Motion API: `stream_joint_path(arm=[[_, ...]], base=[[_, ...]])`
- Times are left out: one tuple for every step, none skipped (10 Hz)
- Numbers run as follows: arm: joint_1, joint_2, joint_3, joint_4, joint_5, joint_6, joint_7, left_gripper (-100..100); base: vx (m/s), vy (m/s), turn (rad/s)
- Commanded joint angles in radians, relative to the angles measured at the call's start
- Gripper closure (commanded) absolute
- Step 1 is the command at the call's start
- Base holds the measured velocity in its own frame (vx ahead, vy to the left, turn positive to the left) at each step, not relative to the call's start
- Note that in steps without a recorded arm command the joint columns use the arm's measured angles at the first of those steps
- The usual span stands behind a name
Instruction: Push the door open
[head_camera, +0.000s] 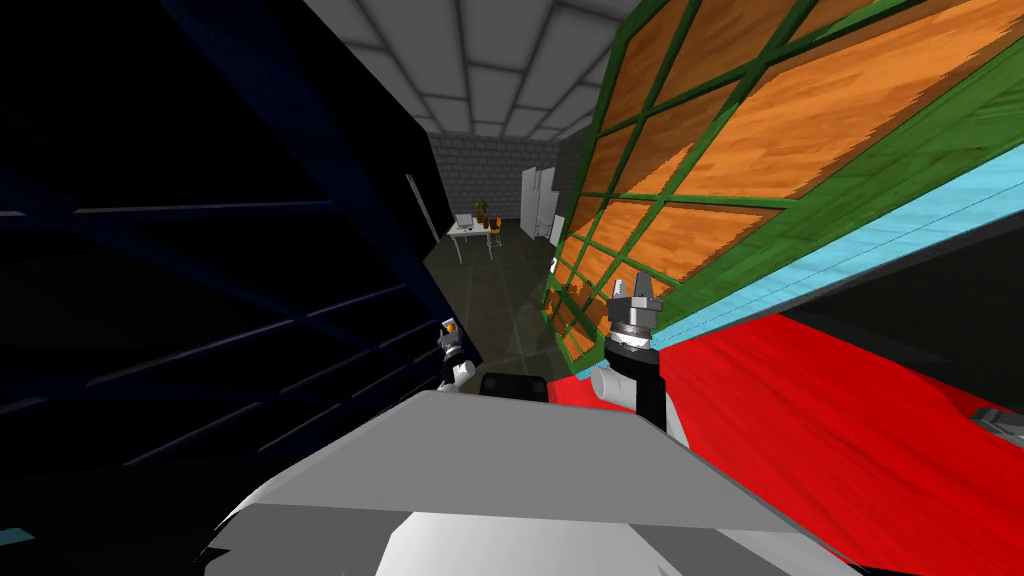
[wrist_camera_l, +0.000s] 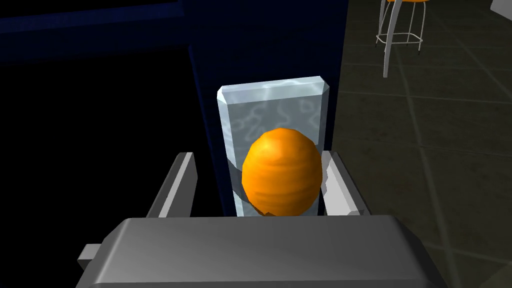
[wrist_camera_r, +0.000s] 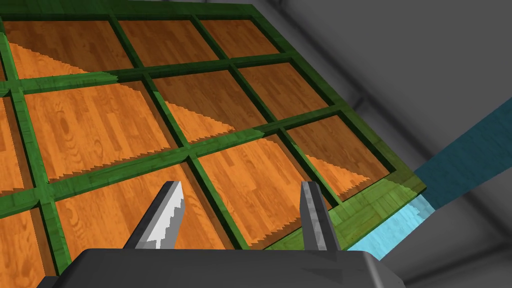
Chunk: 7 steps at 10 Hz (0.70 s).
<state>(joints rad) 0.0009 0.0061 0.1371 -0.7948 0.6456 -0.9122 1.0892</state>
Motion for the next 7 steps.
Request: stream_joint_path(arm=[[0.002, 0.004, 0.038, -0.008, 0.001, -0.004, -0.001, 100], [0.001, 0.0, 0.049, -0.007, -0.001, -0.004, 0.0, 100], [-0.001, -0.004, 0.061, -0.006, -0.003, -0.003, 0.002, 100], [-0.002, -0.008, 0.072, -0.005, -0.005, -0.003, 0.003, 100], [-0.003, -0.012, 0.082, -0.004, -0.007, -0.002, 0.004, 100], [-0.005, -0.017, 0.092, -0.003, -0.008, -0.002, 0.005, 100], [-0.005, -0.017, 0.092, -0.003, -0.008, -0.002, 0.005, 100]], base=[[0.107, 0.005, 0.049], [0.103, 0.005, 0.023], [0.103, -0.008, 0.03], [0.111, -0.009, 0.024], [0.101, 0.002, 0.007], [0.099, 0.004, 0.017], [0.068, 0.006, 0.014]])
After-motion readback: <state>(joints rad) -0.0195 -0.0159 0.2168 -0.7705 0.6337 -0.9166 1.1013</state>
